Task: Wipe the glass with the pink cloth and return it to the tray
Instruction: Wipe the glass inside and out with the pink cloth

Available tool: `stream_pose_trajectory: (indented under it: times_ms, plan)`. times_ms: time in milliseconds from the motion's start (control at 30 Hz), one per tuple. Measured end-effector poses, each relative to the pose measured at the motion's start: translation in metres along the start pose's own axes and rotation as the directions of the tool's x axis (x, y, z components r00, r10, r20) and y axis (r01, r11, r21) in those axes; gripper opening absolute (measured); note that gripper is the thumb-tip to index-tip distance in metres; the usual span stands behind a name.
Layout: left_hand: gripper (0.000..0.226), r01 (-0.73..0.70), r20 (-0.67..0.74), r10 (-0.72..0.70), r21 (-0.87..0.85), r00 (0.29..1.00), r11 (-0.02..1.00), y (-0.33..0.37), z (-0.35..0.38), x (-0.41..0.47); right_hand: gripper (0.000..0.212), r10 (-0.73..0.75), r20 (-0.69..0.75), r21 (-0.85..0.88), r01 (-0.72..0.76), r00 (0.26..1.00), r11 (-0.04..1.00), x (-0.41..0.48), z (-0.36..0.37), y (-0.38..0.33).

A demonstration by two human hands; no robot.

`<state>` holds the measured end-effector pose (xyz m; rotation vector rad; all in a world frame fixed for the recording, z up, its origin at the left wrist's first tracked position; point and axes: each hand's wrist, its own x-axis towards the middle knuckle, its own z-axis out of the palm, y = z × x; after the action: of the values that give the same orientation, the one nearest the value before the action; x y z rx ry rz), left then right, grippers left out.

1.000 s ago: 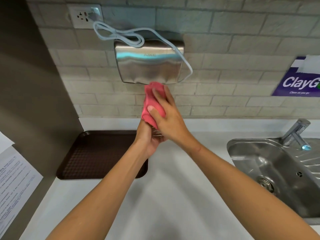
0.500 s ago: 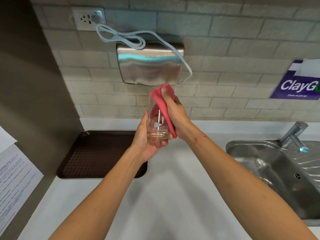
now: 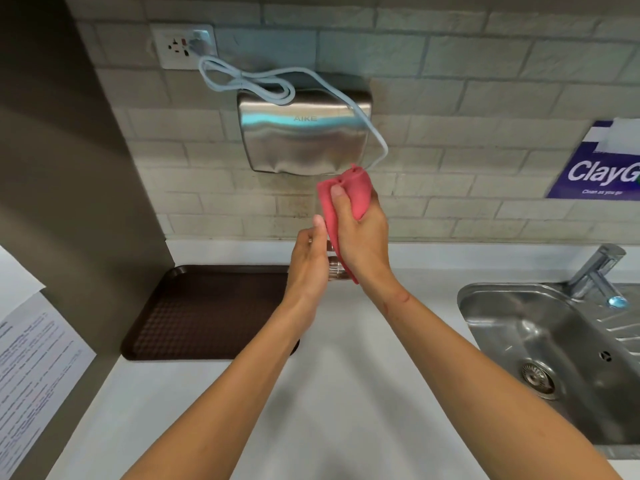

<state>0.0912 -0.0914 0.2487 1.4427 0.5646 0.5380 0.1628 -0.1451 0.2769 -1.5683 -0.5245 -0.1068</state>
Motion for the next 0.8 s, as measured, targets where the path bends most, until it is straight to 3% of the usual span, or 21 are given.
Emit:
stream_pose_trajectory:
  times_ms: [67,200,267,367,433,500,600,700,800]
  plan:
    - [0.088,0.003,0.004,-0.003,-0.045,1.000,0.999,0.001,0.003,-0.002,0.032,-0.004,-0.008,-0.030,0.004,1.000,1.000,-0.003,0.000,0.000]
    - [0.092,0.070,-0.010,-0.073,-0.172,0.997,0.983,0.009,-0.003,0.004,0.032,-0.106,0.135,-0.043,0.112,0.985,0.993,-0.032,-0.008,0.006]
    - [0.094,0.104,0.008,-0.105,-0.262,0.994,0.960,0.010,-0.011,0.010,0.049,-0.195,0.257,-0.026,0.209,0.946,0.978,-0.055,-0.014,0.015]
    - [0.082,0.113,0.075,-0.092,-0.359,0.993,0.927,0.010,-0.016,0.007,0.063,-0.329,0.388,-0.101,0.395,0.861,0.913,-0.068,-0.017,0.025]
    - [0.061,0.074,0.093,-0.042,-0.374,0.995,0.925,0.003,-0.012,0.004,0.061,-0.331,0.403,-0.180,0.428,0.853,0.886,-0.056,-0.014,0.019]
    - [0.045,0.050,0.125,-0.006,-0.348,0.992,0.936,0.000,-0.008,0.002,0.060,-0.319,0.368,-0.219,0.415,0.873,0.883,-0.036,-0.010,0.007]
    - [0.069,0.099,0.139,-0.058,-0.309,0.989,0.946,0.005,-0.007,0.003,0.053,-0.214,0.259,-0.105,0.248,0.942,0.963,-0.006,-0.010,-0.013]
    - [0.080,0.089,0.145,-0.051,-0.274,0.988,0.958,0.012,-0.011,0.009,0.049,0.035,0.217,0.035,-0.044,0.976,0.998,-0.003,-0.011,-0.010]
    - [0.083,0.072,0.096,-0.052,-0.215,0.994,0.974,0.011,-0.019,0.017,0.039,-0.055,0.270,-0.099,0.085,0.961,0.991,-0.034,-0.010,0.003]
